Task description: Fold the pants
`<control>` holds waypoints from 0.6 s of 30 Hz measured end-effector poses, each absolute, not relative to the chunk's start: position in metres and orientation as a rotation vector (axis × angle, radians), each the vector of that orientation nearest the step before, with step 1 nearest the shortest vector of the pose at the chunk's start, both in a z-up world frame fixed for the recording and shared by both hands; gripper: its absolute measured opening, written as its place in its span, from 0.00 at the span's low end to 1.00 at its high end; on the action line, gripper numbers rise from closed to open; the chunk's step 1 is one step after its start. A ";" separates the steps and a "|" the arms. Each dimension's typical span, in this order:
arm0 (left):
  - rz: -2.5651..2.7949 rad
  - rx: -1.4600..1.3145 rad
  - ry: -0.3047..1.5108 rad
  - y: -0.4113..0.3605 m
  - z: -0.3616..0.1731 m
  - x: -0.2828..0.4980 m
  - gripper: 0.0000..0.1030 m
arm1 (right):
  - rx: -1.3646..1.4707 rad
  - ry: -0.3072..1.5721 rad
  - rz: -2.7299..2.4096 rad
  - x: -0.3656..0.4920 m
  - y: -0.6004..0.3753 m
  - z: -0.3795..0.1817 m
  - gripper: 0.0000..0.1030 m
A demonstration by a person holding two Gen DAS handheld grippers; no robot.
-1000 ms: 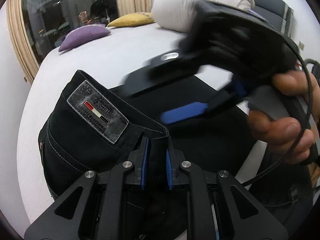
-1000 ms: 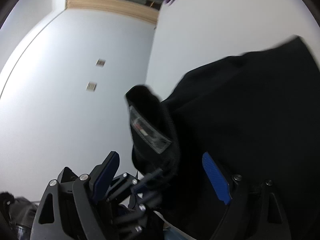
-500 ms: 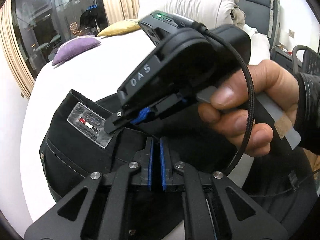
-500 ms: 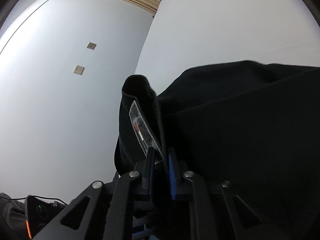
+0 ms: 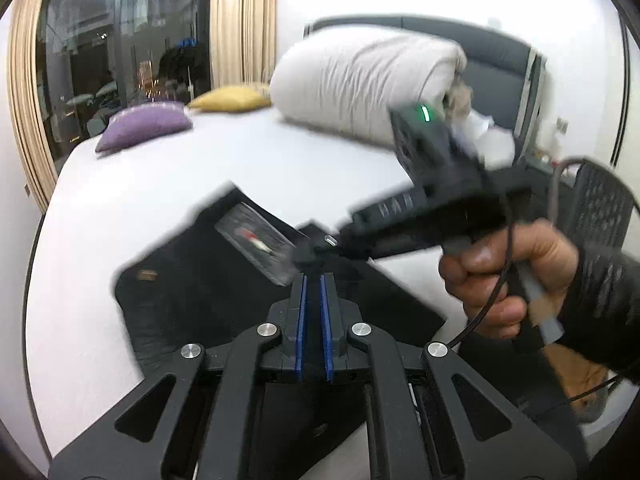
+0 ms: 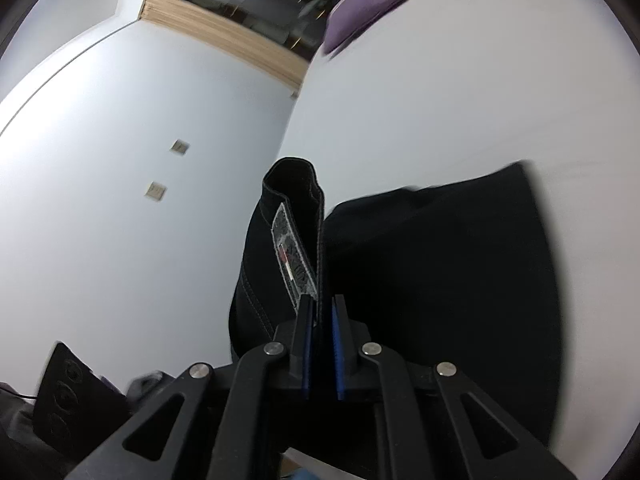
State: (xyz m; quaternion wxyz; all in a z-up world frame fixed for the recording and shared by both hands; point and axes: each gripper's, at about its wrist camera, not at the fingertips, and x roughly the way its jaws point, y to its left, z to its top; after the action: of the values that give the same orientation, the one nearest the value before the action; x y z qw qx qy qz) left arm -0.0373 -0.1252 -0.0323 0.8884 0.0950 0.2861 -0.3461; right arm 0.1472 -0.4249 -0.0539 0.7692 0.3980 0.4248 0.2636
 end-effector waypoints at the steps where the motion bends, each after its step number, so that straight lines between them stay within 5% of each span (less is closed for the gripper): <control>1: -0.732 0.192 0.584 -0.125 -0.028 -0.040 0.06 | 0.891 0.919 0.539 0.143 -0.438 -0.059 0.09; 18: -0.680 0.146 0.706 -0.138 -0.031 0.018 0.06 | 1.087 0.961 0.391 0.114 -0.484 -0.118 0.09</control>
State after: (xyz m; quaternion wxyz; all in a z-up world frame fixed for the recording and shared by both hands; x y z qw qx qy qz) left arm 0.0183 -0.1377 -0.0311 0.8796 0.0701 0.3388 -0.3265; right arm 0.1138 -0.4840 -0.1184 0.7306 0.4938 0.4367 0.1778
